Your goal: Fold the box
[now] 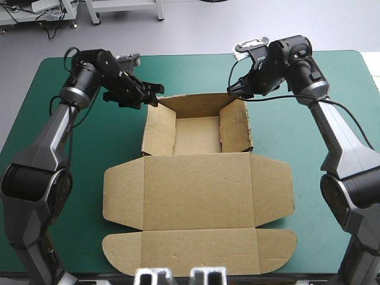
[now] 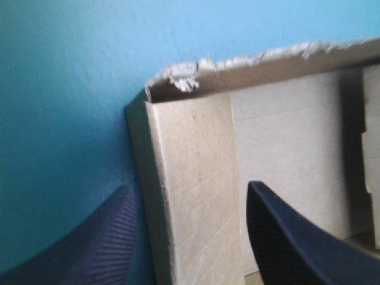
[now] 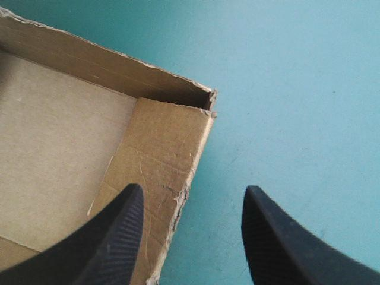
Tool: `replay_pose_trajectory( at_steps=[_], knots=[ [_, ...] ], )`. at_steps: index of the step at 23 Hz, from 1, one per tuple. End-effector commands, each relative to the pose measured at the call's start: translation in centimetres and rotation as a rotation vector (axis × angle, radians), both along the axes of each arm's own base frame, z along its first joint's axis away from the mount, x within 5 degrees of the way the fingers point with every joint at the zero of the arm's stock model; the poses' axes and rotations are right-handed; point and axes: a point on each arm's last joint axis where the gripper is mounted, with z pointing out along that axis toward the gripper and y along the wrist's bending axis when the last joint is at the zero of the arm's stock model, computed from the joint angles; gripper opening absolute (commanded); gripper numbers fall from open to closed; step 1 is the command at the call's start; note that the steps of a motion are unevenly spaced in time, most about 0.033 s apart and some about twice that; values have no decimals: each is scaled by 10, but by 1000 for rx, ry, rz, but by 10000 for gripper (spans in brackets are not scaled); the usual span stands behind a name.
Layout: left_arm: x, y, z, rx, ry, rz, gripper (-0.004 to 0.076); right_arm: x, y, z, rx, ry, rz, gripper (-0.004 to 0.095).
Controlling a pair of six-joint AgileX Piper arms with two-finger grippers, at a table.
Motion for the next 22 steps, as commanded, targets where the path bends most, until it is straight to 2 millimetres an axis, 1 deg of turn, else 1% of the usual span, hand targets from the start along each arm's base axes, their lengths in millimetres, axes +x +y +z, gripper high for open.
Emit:
replay_pose_trajectory(
  at_steps=[1,2,3,4,5,6,7,8,9,10,11,12,14,18,19,20,22],
  knots=[
    [-40,14,77,-59,-154,-3,408,-33,-12,52,41,-127,4,485],
    [-50,18,92,-60,-198,-8,407,-37,-12,57,57,-133,9,485],
    [-69,23,113,-56,-266,-13,397,-42,-11,59,84,-126,19,485],
    [-80,26,125,-57,-302,-13,385,-43,-10,56,89,-112,22,485],
    [-106,31,148,-66,-380,-30,354,-42,-10,45,87,-72,5,484],
    [-120,33,160,-66,-430,-53,337,-40,-10,36,86,-39,-9,484],
    [-147,38,177,-77,-491,-62,305,-36,-8,17,68,18,-17,484],
    [-161,40,185,-75,-525,-70,288,-32,-7,6,54,44,-20,484],
    [-187,46,195,-69,-579,-87,258,-26,-7,-11,29,80,-25,465],
    [-201,48,199,-63,-607,-98,243,-23,-5,-19,24,95,-26,452],
    [-230,54,205,-64,-652,-103,218,-17,-2,-31,33,122,-29,427],
    [-246,57,201,-52,-661,-118,200,-12,1,-39,47,143,-27,411],
    [-272,63,199,-45,-691,-125,179,-8,6,-47,70,165,-25,408],
    [-310,72,178,-20,-687,-124,149,0,9,-61,63,192,-10,401],
    [-320,74,170,-17,-684,-122,141,2,10,-67,53,208,-6,370],
    [-330,77,157,-8,-669,-120,127,2,10,-71,37,232,13,269],
    [-341,80,145,-2,-659,-118,111,1,9,-75,13,256,22,69]
  ],
)
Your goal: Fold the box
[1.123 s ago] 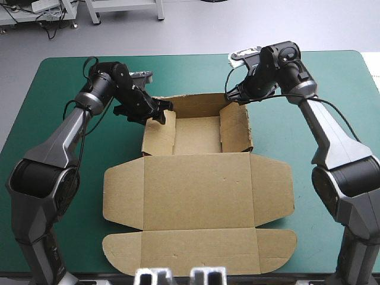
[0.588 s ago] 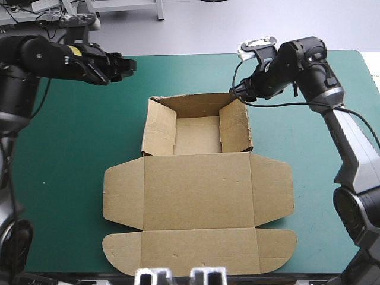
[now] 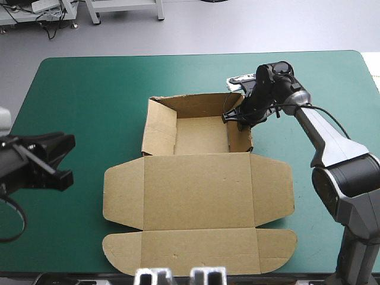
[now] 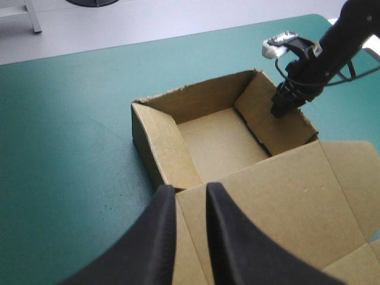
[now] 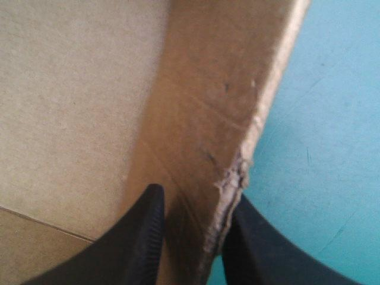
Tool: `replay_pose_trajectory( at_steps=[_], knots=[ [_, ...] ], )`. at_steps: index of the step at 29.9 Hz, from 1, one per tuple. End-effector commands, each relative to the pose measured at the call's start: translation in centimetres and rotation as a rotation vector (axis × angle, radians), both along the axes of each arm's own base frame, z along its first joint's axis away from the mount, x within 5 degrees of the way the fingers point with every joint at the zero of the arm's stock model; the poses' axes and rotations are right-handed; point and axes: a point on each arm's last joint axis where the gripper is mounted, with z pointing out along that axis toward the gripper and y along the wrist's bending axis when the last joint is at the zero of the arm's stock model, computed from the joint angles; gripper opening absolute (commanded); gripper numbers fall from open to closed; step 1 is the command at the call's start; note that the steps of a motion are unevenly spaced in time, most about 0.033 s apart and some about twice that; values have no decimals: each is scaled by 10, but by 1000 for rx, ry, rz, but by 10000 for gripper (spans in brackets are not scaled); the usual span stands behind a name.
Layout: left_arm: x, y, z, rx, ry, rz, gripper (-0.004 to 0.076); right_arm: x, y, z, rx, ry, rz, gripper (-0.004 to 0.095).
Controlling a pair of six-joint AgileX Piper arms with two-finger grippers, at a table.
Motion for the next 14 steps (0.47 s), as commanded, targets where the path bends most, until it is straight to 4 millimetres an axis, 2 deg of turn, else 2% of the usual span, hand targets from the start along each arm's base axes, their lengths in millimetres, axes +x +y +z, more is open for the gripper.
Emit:
replay_pose_trajectory(
  at_steps=[1,4,8,11,14],
  knots=[
    [-19,3,-19,14,44,-8,105,-8,-5,25,-7,-48,25,-28],
    [-25,6,-33,29,63,2,85,-10,-10,30,-51,-69,23,-16],
    [-25,6,-43,33,91,1,75,-13,-33,50,-102,-136,-14,-24],
    [-25,6,-43,30,92,0,75,-17,-68,72,-118,-191,-97,-24],
    [-25,5,-43,29,92,-1,75,-23,-114,91,-126,-236,-199,-24]
  ],
)
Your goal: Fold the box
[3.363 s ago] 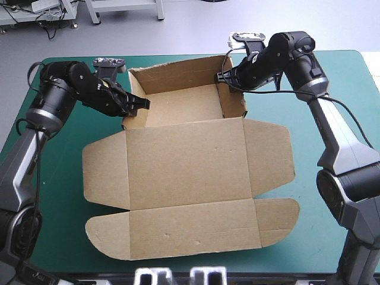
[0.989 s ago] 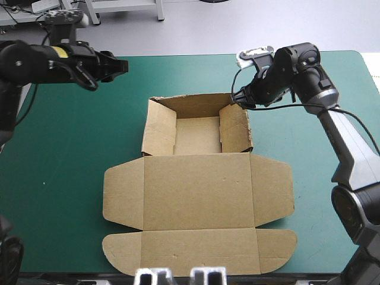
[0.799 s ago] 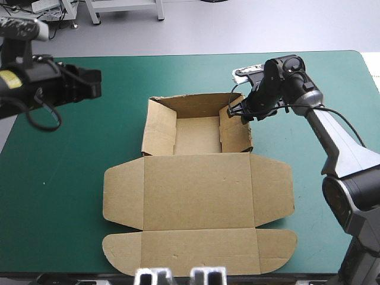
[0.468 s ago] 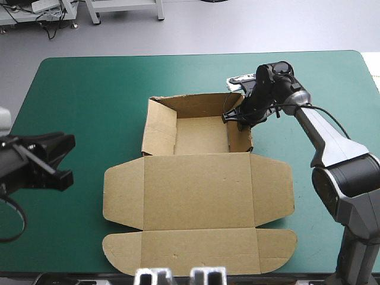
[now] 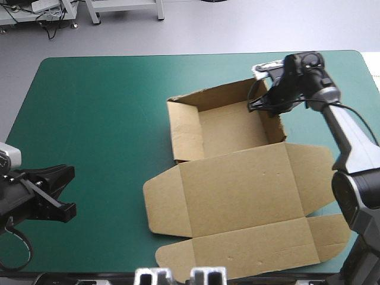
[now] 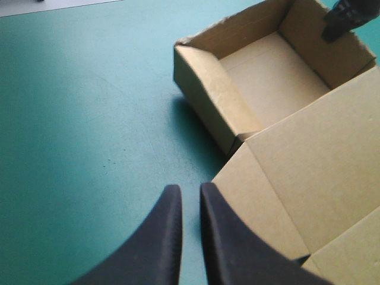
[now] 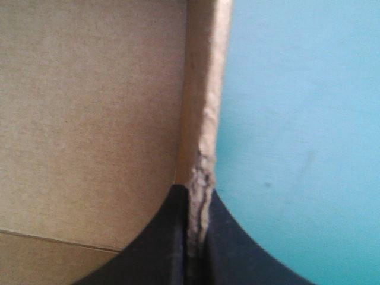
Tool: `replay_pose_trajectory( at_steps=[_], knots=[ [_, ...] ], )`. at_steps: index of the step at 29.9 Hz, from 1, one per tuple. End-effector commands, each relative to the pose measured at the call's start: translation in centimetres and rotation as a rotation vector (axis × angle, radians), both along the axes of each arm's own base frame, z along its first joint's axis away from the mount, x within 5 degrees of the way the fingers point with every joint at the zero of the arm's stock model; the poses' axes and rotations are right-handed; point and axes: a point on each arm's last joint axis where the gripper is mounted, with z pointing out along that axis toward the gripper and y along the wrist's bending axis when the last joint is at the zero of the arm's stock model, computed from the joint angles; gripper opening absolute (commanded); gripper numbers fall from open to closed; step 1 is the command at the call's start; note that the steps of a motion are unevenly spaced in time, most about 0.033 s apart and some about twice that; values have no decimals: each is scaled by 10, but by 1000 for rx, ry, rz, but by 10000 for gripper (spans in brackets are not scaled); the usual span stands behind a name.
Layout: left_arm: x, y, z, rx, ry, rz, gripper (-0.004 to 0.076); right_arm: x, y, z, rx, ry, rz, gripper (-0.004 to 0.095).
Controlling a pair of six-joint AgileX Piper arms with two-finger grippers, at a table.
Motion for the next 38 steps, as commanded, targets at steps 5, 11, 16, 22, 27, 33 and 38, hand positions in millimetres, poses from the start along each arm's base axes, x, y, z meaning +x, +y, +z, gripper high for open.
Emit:
replay_pose_trajectory(
  at_steps=[5,11,16,22,27,33,38],
  knots=[
    [-3,-1,1,-3,28,-17,75,-37,-132,71,-76,-181,-274,-24],
    [-3,-1,1,-3,28,-17,75,-56,-219,61,42,-163,-510,-23],
    [-3,-1,1,-2,27,-15,75,-50,-243,36,-36,-92,-426,-22],
    [1,-1,0,10,38,-9,75,-41,-244,21,-150,-24,-381,170],
    [9,2,-2,62,43,20,75,-38,-241,19,-151,-17,-406,408],
    [16,9,-2,139,18,75,75,-41,-238,26,-116,-40,-491,427],
    [20,18,0,209,-24,142,75,-58,-230,54,-118,-116,-495,426]
  ],
)
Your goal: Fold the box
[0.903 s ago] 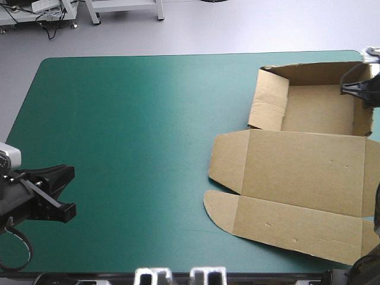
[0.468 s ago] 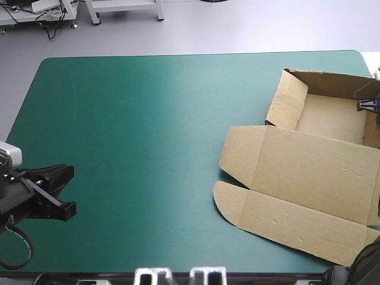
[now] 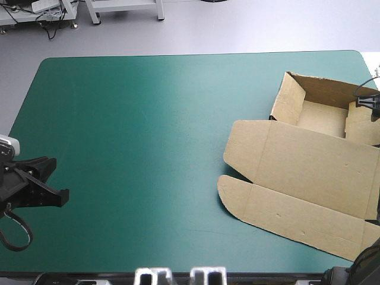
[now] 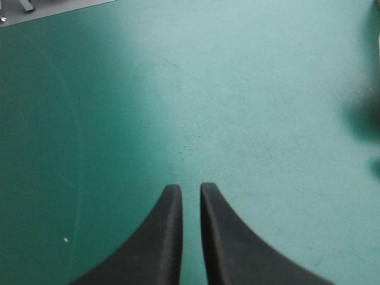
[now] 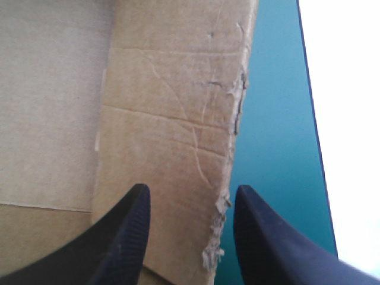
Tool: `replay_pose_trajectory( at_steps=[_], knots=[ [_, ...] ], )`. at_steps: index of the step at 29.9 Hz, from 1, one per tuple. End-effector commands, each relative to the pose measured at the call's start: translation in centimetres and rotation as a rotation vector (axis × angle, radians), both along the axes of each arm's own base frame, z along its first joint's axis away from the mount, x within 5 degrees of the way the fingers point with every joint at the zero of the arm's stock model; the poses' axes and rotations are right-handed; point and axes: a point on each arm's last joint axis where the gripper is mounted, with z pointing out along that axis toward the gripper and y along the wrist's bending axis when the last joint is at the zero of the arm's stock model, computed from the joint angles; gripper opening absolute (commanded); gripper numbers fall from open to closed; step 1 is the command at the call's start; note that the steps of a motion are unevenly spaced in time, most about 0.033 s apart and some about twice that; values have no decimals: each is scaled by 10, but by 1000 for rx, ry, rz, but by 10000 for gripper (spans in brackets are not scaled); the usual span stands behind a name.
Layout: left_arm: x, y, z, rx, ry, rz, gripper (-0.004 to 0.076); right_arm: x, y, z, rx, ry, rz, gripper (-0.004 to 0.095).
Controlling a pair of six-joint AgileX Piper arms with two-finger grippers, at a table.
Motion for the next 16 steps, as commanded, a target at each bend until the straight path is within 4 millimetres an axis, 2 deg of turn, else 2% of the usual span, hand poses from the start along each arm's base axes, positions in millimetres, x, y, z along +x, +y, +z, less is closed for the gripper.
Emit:
replay_pose_trajectory(
  at_steps=[1,6,10,13,16],
  knots=[
    [3,3,5,38,-35,23,75,-29,12,55,-47,-129,-8,426],
    [5,3,8,68,-82,1,75,-57,32,92,-24,-258,10,403],
    [5,3,8,68,-82,1,75,-78,58,108,78,-349,75,277],
    [5,3,8,66,-79,-1,75,-91,83,100,133,-337,183,112],
    [6,1,2,55,-57,-13,75,-105,102,80,125,-263,254,-26]
  ],
)
